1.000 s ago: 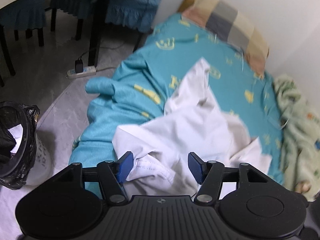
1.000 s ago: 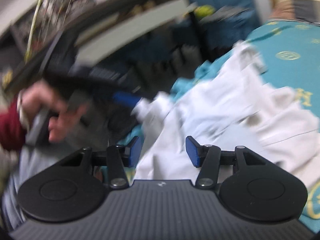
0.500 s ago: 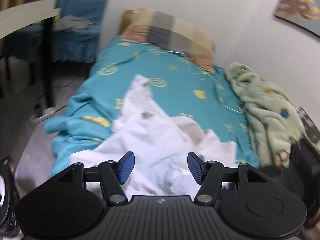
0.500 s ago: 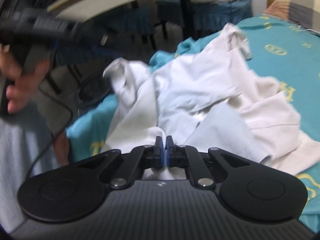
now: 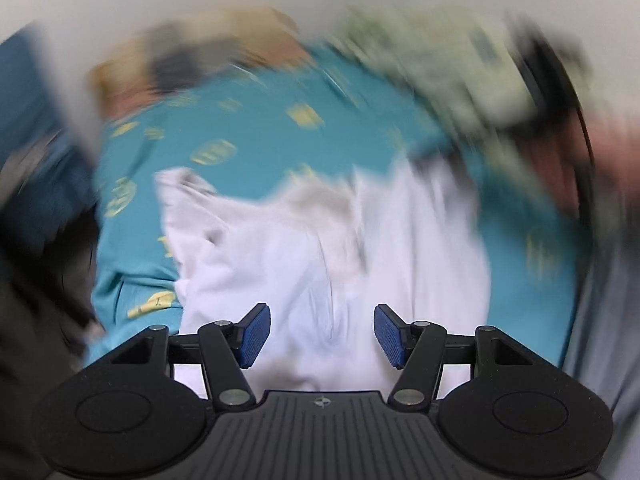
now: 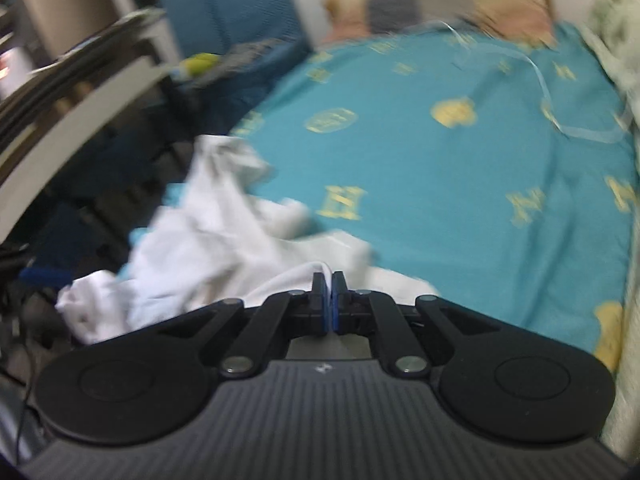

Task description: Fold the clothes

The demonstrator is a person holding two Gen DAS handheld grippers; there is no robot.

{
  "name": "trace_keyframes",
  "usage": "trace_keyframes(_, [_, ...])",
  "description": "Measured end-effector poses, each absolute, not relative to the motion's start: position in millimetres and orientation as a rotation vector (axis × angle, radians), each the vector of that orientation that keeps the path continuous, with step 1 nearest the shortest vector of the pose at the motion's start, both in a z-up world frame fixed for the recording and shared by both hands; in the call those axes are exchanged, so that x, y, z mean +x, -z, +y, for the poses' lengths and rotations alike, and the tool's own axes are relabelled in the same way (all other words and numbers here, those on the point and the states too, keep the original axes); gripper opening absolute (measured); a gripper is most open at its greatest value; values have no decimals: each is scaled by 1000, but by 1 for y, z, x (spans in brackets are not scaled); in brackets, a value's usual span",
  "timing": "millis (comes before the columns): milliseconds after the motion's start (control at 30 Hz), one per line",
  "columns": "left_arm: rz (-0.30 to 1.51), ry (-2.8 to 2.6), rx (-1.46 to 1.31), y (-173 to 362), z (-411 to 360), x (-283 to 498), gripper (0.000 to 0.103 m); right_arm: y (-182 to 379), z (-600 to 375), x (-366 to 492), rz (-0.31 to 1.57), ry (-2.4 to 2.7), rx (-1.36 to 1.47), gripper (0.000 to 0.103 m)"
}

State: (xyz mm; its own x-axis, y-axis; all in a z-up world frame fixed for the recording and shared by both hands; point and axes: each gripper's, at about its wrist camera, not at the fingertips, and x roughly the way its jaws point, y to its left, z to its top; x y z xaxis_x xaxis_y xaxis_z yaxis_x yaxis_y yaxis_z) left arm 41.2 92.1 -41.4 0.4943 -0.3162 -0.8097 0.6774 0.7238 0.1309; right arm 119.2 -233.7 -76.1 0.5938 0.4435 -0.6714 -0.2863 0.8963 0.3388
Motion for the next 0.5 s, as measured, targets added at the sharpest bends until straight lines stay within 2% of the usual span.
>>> trace_keyframes(100, [959,700,703,65,86,43,59,84,-240,123,862,-416,272,5])
trace_keyframes(233, [1019,740,757,76,99,50,55,81,-236,122,860,-429,271,6])
trace_keyframes(300, [1036,764,757,78,105,52,44,83,-237,123,870,-429,276,6])
trace_keyframes(400, [1057,785,761,78,110,46,12,85,-242,128,889,-422,293,6])
trace_keyframes(433, [1042,794,749,72,110,41,6,85,-243,129,892,-420,293,6])
trace_keyframes(500, [1006,810,725,59,109,30,6,85,-242,129,889,-418,280,7])
